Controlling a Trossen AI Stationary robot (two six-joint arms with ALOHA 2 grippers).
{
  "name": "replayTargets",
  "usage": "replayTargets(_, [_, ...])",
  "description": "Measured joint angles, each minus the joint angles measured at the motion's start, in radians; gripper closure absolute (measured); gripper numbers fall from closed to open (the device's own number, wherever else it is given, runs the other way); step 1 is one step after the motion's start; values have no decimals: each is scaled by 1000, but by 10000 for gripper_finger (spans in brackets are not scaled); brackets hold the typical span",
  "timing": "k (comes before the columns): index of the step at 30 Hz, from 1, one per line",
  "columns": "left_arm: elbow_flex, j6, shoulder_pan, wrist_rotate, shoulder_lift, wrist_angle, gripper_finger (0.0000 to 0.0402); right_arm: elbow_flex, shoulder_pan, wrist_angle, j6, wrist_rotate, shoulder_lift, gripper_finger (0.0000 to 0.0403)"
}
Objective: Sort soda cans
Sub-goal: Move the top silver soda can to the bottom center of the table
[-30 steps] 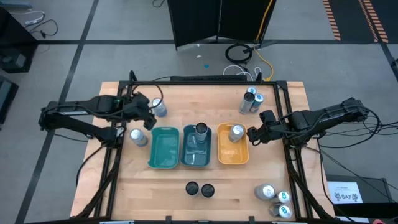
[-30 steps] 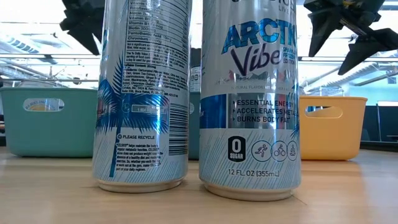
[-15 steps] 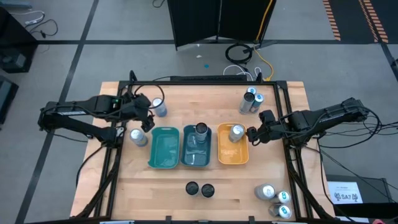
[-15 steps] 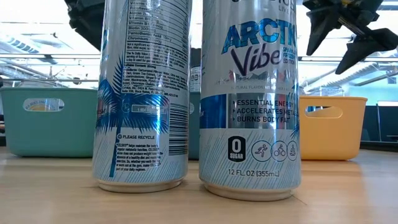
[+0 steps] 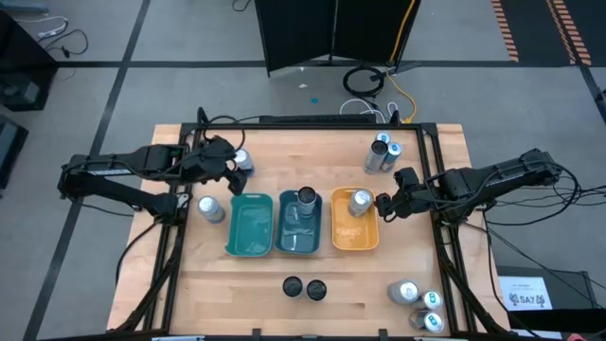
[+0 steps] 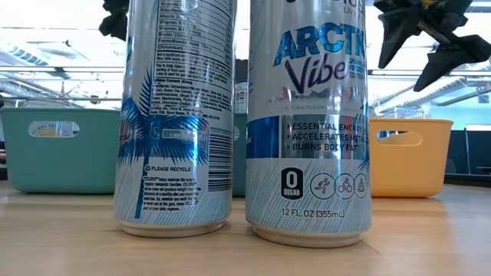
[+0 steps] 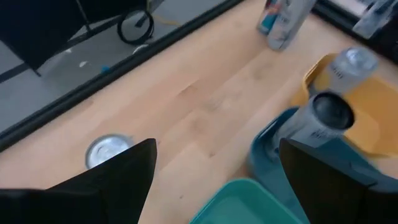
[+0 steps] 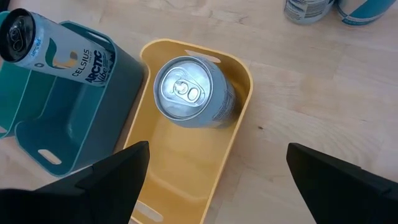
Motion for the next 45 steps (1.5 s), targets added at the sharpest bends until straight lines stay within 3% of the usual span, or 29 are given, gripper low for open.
replayTargets(4, [0,-46,1,74,1,14,54,0,0,0,0,0,0,30])
replayTargets(8, [1,-62,33,70,21,-21,54,0,0,-1,-7,0,0,30])
replayTargets(14, [1,-88,190,124,91,-89,54,0,0,-1,-7,0,0,30])
replayTargets(21, [1,8,388,232,192,-108,55,0,0,-1,-7,0,0,30])
replayTargets(26, [1,89,478,247,261,-109,55,0,0,-1,-8,0,0,30])
replayTargets(45, [1,223,607,338,414,-76,55,0,0,-1,-8,-1,0,30])
